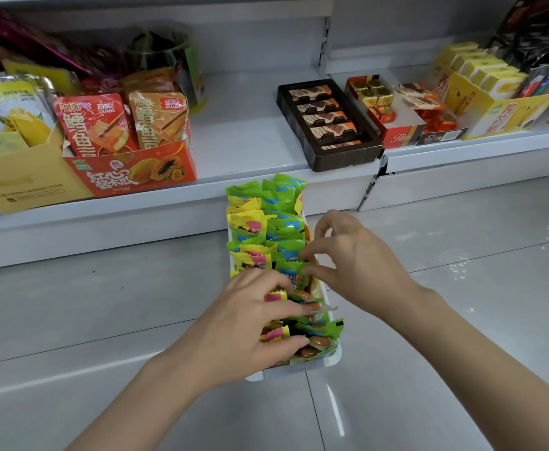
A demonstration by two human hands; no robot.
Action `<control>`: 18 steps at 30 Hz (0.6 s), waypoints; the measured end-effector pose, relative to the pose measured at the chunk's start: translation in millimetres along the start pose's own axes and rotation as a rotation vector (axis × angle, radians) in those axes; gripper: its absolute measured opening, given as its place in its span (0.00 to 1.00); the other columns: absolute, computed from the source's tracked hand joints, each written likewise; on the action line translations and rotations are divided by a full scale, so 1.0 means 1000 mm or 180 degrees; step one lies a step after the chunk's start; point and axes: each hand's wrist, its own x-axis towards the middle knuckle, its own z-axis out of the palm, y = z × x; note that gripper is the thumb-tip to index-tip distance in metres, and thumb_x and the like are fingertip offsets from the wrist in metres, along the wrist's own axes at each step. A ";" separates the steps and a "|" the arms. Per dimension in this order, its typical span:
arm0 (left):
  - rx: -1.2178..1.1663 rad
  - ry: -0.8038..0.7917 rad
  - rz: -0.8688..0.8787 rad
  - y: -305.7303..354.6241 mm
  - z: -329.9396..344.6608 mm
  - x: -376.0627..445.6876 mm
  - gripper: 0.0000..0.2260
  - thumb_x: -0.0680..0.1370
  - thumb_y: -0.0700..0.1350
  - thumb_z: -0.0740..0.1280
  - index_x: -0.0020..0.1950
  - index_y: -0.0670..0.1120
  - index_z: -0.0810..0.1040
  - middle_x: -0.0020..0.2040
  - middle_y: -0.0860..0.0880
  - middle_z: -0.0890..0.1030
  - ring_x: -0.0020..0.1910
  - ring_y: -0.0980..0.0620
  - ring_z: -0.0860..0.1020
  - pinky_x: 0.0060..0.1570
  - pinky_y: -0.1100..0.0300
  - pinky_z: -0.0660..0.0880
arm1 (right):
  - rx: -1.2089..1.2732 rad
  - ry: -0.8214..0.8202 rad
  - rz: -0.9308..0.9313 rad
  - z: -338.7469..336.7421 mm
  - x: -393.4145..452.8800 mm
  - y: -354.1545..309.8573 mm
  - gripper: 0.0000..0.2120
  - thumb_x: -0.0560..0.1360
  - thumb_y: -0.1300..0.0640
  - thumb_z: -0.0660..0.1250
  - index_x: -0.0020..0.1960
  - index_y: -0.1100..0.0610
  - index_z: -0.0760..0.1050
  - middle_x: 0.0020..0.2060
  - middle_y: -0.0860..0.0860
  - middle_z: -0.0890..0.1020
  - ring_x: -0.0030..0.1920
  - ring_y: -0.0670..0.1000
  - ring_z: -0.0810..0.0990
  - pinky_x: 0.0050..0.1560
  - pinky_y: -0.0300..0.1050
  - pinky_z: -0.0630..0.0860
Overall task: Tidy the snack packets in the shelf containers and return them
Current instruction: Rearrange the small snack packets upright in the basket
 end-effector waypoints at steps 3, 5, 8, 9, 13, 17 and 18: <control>-0.0027 -0.0008 0.0006 -0.001 0.000 -0.001 0.17 0.77 0.60 0.68 0.64 0.59 0.81 0.61 0.55 0.74 0.62 0.54 0.70 0.67 0.63 0.61 | -0.0235 -0.0088 0.0100 0.009 0.005 -0.007 0.15 0.73 0.45 0.73 0.57 0.48 0.83 0.56 0.49 0.73 0.60 0.53 0.71 0.53 0.45 0.68; -0.0056 0.0008 0.0015 -0.002 -0.001 -0.001 0.17 0.76 0.60 0.69 0.63 0.58 0.81 0.61 0.54 0.75 0.62 0.54 0.70 0.66 0.63 0.61 | -0.0351 -0.0183 0.0173 0.014 0.007 -0.009 0.15 0.72 0.44 0.74 0.56 0.48 0.83 0.57 0.49 0.73 0.61 0.54 0.69 0.56 0.47 0.67; -0.0044 0.0032 0.0040 -0.002 -0.001 -0.002 0.17 0.76 0.59 0.69 0.62 0.56 0.82 0.60 0.53 0.76 0.61 0.52 0.71 0.65 0.65 0.61 | -0.0349 -0.0037 0.0114 0.018 0.002 -0.013 0.10 0.70 0.46 0.75 0.48 0.49 0.85 0.57 0.48 0.74 0.61 0.54 0.69 0.53 0.47 0.63; -0.0027 0.0036 0.0059 -0.002 -0.001 -0.003 0.17 0.76 0.59 0.69 0.62 0.56 0.82 0.60 0.53 0.76 0.61 0.52 0.71 0.65 0.64 0.61 | -0.0308 0.0060 0.0064 0.018 -0.001 -0.013 0.08 0.70 0.46 0.76 0.46 0.50 0.85 0.57 0.47 0.75 0.60 0.54 0.69 0.53 0.47 0.62; -0.0011 0.0059 0.0123 -0.003 0.001 -0.007 0.19 0.76 0.61 0.69 0.64 0.56 0.81 0.61 0.53 0.75 0.63 0.54 0.70 0.67 0.65 0.59 | 0.0832 0.0304 0.0121 -0.005 -0.011 -0.002 0.08 0.68 0.54 0.79 0.38 0.57 0.84 0.54 0.46 0.83 0.57 0.46 0.78 0.56 0.36 0.68; -0.0118 0.0129 0.0090 -0.004 0.001 -0.008 0.22 0.73 0.63 0.70 0.65 0.56 0.80 0.60 0.56 0.76 0.62 0.59 0.70 0.66 0.68 0.59 | 0.3168 0.0193 0.0734 -0.062 -0.018 0.012 0.09 0.64 0.54 0.76 0.36 0.60 0.81 0.41 0.49 0.88 0.43 0.43 0.86 0.45 0.31 0.79; -0.0197 0.0141 0.0058 -0.004 0.000 -0.008 0.22 0.73 0.63 0.70 0.64 0.56 0.80 0.59 0.58 0.76 0.61 0.60 0.71 0.66 0.67 0.61 | 0.3544 0.0305 0.0778 -0.074 -0.020 0.016 0.09 0.64 0.55 0.75 0.35 0.60 0.79 0.36 0.52 0.87 0.41 0.47 0.87 0.44 0.35 0.81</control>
